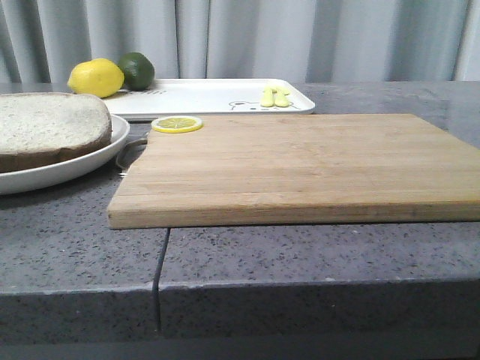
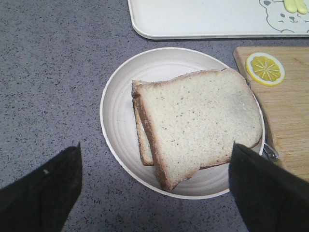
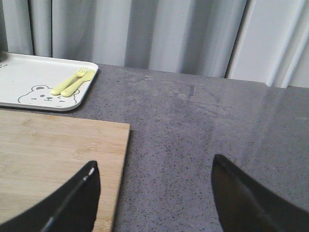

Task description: Place bread and move sandwich to tray

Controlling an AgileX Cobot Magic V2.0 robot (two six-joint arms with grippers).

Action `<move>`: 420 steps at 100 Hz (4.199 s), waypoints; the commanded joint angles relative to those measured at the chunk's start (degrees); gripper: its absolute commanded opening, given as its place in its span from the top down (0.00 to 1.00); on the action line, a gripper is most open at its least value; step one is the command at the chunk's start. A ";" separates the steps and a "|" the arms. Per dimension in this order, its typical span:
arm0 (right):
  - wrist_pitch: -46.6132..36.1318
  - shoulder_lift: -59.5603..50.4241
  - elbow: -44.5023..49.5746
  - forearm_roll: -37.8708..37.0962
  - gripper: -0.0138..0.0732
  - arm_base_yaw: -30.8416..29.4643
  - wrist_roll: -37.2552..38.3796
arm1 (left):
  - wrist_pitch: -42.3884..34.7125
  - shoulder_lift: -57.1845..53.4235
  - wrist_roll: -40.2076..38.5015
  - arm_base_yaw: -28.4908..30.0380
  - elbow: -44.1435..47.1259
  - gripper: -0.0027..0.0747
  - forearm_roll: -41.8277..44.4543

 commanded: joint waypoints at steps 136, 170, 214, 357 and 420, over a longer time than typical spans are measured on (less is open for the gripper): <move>-5.52 0.33 -1.51 -0.50 0.27 -0.44 0.04 | -3.72 0.58 -0.63 0.17 -2.00 0.30 -1.41; -5.12 0.33 -1.51 -0.50 0.27 -0.44 0.04 | -6.26 8.63 -0.63 0.25 -2.00 0.36 -1.06; -5.12 0.33 -1.51 -0.50 0.27 -0.44 0.04 | -9.81 11.53 -0.63 8.30 -2.09 0.37 -3.00; -5.12 0.33 -1.51 -0.50 0.27 -0.44 0.04 | -11.15 31.43 -0.63 8.20 -2.09 0.47 -11.43; -5.12 0.33 -1.51 -0.50 0.27 -0.44 0.04 | -11.15 32.32 -0.63 8.20 -2.09 0.65 -15.17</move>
